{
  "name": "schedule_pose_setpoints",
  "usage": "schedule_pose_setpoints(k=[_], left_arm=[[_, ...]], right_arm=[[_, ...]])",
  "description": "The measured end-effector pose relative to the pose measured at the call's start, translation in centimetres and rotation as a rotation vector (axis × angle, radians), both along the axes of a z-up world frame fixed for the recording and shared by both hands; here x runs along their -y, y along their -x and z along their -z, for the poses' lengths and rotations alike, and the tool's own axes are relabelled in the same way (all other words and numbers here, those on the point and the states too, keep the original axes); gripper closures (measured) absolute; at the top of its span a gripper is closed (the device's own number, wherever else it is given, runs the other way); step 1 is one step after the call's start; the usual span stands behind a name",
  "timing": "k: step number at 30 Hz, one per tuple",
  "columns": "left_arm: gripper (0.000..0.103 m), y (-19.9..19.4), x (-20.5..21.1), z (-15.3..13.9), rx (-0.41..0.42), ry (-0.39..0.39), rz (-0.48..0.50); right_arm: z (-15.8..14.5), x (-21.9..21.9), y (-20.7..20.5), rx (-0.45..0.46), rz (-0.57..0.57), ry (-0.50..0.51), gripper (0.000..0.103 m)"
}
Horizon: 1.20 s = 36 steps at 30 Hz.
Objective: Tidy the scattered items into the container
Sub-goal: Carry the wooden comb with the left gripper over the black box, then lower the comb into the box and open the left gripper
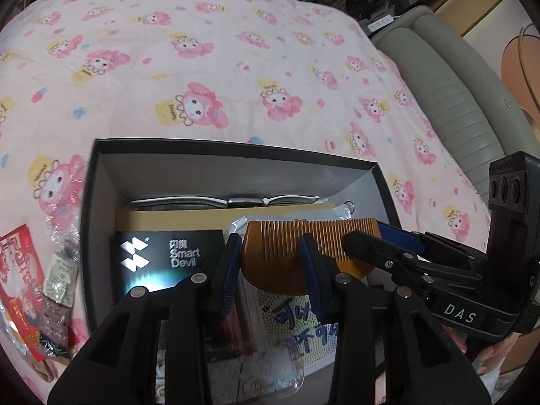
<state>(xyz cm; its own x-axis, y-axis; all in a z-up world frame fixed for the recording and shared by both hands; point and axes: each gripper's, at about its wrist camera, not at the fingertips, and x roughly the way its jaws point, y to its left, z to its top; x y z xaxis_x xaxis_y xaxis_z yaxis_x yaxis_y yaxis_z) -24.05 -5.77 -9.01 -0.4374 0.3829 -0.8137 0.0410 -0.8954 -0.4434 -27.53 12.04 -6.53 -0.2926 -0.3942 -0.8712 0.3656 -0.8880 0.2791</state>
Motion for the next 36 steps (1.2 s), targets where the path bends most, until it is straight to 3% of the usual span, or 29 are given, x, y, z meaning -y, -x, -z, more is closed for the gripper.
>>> schedule_pose_setpoints(k=[23, 36], left_arm=[[0.067, 0.8, -1.5, 4.9, 0.125, 0.024, 0.013], [0.068, 1.3, -2.0, 6.1, 0.172, 0.052, 0.03]], right_arm=[[4.1, 0.4, 0.7, 0.03, 0.017, -0.139, 0.063], [6.0, 0.2, 0.7, 0.082, 0.03, -0.155, 0.063]])
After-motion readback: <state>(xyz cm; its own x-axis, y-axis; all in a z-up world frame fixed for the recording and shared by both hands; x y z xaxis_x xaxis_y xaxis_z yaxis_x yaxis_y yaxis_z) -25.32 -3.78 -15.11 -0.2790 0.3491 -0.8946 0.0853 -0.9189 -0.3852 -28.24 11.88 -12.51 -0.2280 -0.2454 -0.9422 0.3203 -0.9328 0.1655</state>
